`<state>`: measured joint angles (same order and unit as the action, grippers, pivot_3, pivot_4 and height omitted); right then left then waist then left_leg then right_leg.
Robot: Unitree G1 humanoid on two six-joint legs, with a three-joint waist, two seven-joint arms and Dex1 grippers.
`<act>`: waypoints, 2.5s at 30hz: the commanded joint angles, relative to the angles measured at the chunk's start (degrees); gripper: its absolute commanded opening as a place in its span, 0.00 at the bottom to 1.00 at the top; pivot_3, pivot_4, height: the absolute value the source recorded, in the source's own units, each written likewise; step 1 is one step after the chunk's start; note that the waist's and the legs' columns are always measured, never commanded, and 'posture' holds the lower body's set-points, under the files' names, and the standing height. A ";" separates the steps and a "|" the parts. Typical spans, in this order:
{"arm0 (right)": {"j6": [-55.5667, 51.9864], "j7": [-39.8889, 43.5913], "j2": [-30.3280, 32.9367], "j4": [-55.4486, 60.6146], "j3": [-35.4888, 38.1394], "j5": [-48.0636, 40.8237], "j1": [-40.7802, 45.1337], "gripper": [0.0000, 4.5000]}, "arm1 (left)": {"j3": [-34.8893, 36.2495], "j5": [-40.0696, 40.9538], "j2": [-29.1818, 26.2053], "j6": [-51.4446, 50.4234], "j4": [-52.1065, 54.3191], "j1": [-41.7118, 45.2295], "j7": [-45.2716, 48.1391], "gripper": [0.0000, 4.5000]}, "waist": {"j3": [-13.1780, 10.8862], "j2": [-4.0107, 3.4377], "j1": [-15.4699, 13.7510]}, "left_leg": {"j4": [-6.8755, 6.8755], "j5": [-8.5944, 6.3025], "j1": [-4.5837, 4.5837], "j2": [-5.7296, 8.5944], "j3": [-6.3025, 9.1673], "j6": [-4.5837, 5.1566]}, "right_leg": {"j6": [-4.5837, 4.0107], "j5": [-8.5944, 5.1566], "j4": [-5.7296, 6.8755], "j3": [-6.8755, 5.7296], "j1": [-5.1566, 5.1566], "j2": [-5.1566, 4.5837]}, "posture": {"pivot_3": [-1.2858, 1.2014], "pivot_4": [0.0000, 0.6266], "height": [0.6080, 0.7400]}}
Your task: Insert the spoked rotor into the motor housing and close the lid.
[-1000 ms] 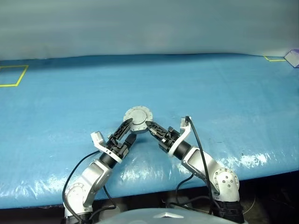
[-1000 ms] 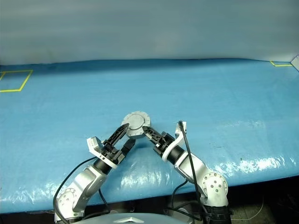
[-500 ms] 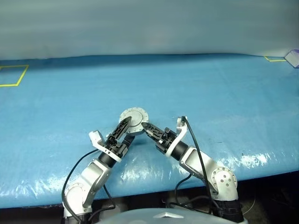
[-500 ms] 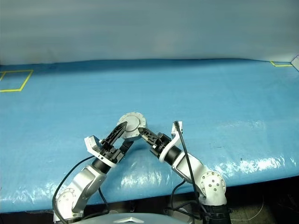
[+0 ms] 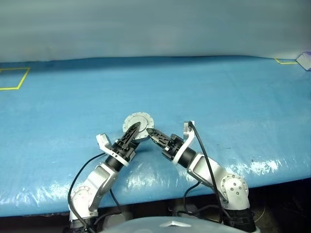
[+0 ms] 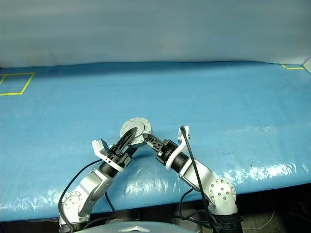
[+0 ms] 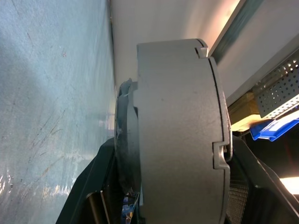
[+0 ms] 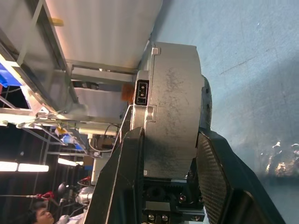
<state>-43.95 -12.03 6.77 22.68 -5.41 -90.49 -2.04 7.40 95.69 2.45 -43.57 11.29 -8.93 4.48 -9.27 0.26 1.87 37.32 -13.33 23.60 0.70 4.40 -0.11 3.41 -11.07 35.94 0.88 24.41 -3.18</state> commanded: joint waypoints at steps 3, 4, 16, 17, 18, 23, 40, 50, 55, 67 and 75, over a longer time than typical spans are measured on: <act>-0.37 10.33 6.25 7.73 -1.98 10.75 0.28 0.65 | 2.45 -4.04 0.58 5.50 1.30 4.68 -4.09 0.54 | 0.01 0.00 -0.09 | 0.02 0.00 -0.01 -0.01 0.00 0.00 | 0.00 0.01 0.01 0.00 -0.01 0.02 | 0.52 0.24 1.00; -0.06 12.31 8.08 8.83 -3.05 14.62 0.24 0.73 | 3.12 -4.77 0.40 6.25 0.53 5.87 -4.69 0.54 | 0.01 0.01 -0.11 | 0.03 0.00 -0.02 0.00 0.00 0.00 | 0.00 0.01 0.01 0.00 -0.01 0.03 | 0.52 0.24 1.00; 21.06 22.75 16.84 7.21 -14.20 61.77 -4.22 1.00 | 12.31 -22.51 -8.89 14.23 -32.82 37.64 -1.00 0.54 | 0.07 0.20 -1.24 | 0.32 0.04 -0.03 0.14 0.08 -0.03 | 0.16 0.16 -0.02 0.00 -0.26 0.06 | 0.52 0.24 1.00; 22.24 22.60 16.17 6.57 -14.13 63.43 -4.78 1.00 | 12.90 -24.25 -9.10 15.15 -36.48 40.25 -0.72 0.54 | 0.06 0.22 -1.23 | 0.34 0.03 -0.04 0.15 0.08 -0.03 | 0.17 0.17 -0.03 0.00 -0.27 0.06 | 0.52 0.24 1.00; 23.17 22.48 15.51 6.09 -14.04 64.87 -5.25 1.00 | 13.55 -25.71 -9.13 15.90 -39.52 42.35 -0.64 0.54 | 0.04 0.26 -1.21 | 0.34 0.03 -0.04 0.17 0.10 -0.03 | 0.18 0.18 -0.05 0.00 -0.30 0.05 | 0.52 0.24 1.00; 32.79 21.50 13.25 2.08 -16.09 77.71 -7.30 1.00 | 15.85 -33.75 -9.85 20.30 -55.42 52.48 3.11 0.54 | -0.10 0.48 -1.15 | 0.31 0.03 -0.02 0.19 0.10 -0.02 | 0.20 0.19 -0.07 0.01 -0.28 0.03 | 0.52 0.24 1.00; 30.09 26.35 8.02 0.05 -14.10 80.58 -8.51 1.00 | 22.73 -35.59 -8.87 4.91 -34.92 35.24 -5.57 0.99 | -0.08 0.65 0.47 | -0.02 0.02 -1.12 0.02 -0.09 -0.04 | 0.10 0.12 0.03 0.10 -0.97 -0.06 | 0.52 0.24 1.00; 28.92 31.11 5.78 -0.27 -10.02 73.85 -9.83 1.00 | 18.85 -33.31 -14.30 -2.70 3.83 5.91 -1.51 0.99 | 0.14 0.47 0.16 | -0.14 0.01 -1.21 -0.18 -0.13 -0.08 | -0.02 0.05 0.06 0.19 -0.89 -0.02 | 0.52 0.24 1.00; 28.82 30.80 3.75 -1.04 -7.26 72.47 -8.95 1.00 | 11.54 -50.09 -17.90 9.72 16.45 -4.94 3.82 0.99 | 0.11 0.46 -0.36 | -0.13 -0.02 -1.05 -0.27 -0.11 -0.14 | -0.03 0.04 0.05 0.17 -0.70 -0.14 | 0.52 0.24 1.00; 37.28 30.39 2.87 -4.23 -4.75 77.65 -9.96 1.00 | -3.43 -82.24 -13.32 46.58 9.75 -12.99 10.56 0.99 | 0.10 0.43 -1.05 | -0.27 -0.06 -0.80 -0.23 -0.36 -0.14 | -0.04 0.02 -0.10 0.14 -0.50 -0.24 | 0.52 0.24 1.00; 38.77 29.78 3.05 -4.64 -5.88 81.64 -11.36 1.00 | -7.09 -88.12 -15.53 47.51 7.46 -12.61 12.34 0.99 | 0.08 0.42 -0.90 | -0.26 -0.07 -0.76 -0.30 -0.37 -0.14 | -0.02 0.01 -0.07 0.11 -0.44 -0.25 | 0.52 0.24 1.00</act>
<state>-6.88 18.26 10.29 16.58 -11.20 -9.27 -13.40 0.29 7.80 -13.03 2.69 17.98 -21.78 16.50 -9.19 0.68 0.96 37.06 -13.39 22.86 0.40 4.04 -0.24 3.38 -11.06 35.87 0.99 23.99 -3.44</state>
